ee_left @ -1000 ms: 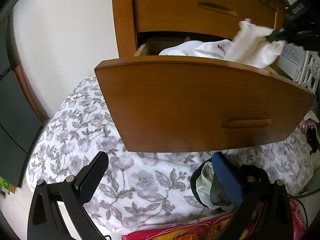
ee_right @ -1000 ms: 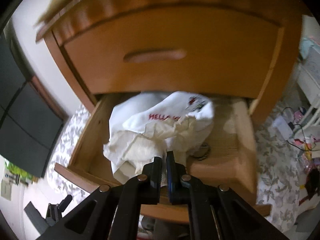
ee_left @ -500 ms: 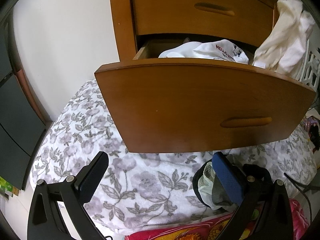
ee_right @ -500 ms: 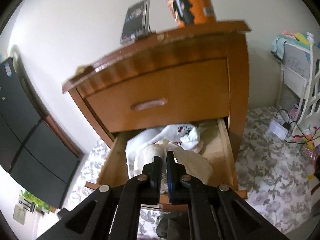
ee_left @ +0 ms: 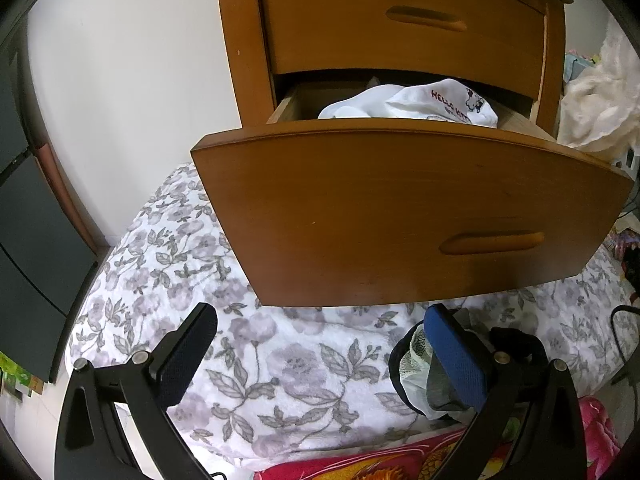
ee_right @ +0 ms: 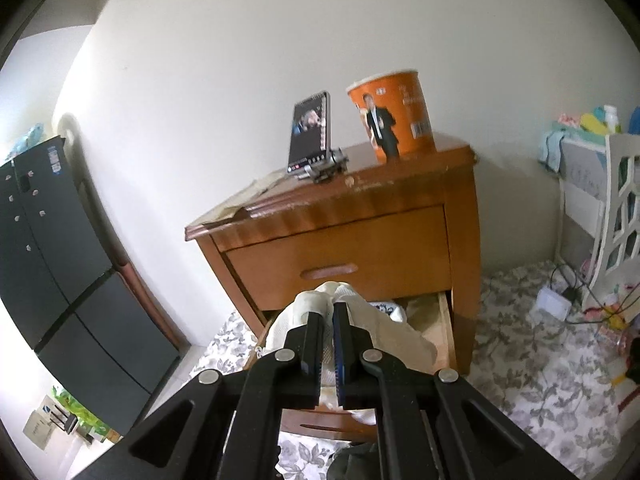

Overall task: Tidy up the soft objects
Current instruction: 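Lift the cream cloth up out of the drawer with the right tool, then lower the cream cloth onto the bedspread and open the right tool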

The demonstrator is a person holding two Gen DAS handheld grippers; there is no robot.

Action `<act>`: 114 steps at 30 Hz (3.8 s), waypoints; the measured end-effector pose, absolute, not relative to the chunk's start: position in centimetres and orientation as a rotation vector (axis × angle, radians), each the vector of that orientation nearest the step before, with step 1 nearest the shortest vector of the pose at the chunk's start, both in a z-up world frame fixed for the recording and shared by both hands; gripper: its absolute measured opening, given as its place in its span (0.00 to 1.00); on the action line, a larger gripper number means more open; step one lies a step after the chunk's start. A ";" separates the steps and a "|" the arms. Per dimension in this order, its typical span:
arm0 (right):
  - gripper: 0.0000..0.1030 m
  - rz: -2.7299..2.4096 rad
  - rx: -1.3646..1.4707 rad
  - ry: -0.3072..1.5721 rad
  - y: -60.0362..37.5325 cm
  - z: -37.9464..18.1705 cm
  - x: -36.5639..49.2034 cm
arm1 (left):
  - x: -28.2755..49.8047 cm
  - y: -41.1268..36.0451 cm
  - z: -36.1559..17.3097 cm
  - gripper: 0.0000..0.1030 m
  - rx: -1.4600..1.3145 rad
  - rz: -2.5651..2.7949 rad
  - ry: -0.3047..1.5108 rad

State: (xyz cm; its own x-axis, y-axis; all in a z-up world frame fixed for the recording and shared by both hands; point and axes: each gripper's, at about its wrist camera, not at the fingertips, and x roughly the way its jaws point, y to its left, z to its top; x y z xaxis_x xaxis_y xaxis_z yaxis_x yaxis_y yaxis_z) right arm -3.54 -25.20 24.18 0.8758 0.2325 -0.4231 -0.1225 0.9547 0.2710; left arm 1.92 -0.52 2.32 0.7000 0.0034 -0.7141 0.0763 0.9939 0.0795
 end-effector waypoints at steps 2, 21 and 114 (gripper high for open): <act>0.05 0.185 0.239 0.454 -25.4 24.5 -4.5 | 1.8 -0.6 2.4 1.00 0.113 -0.041 0.788; 0.05 0.188 0.218 0.309 -26.9 28.2 -12.2 | 1.4 -1.0 2.7 1.00 0.141 -0.024 0.771; 1.00 0.065 0.084 1.144 -22.1 3.9 0.2 | 1.5 -0.6 2.4 1.00 0.120 -0.025 0.792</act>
State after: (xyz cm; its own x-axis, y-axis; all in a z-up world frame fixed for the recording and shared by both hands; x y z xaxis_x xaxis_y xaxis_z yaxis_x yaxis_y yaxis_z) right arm 0.21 -22.08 3.86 0.4127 0.0950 -0.9059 -0.0090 0.9949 0.1003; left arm 1.49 -0.62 2.41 0.7026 0.0227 -0.7112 0.0670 0.9929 0.0979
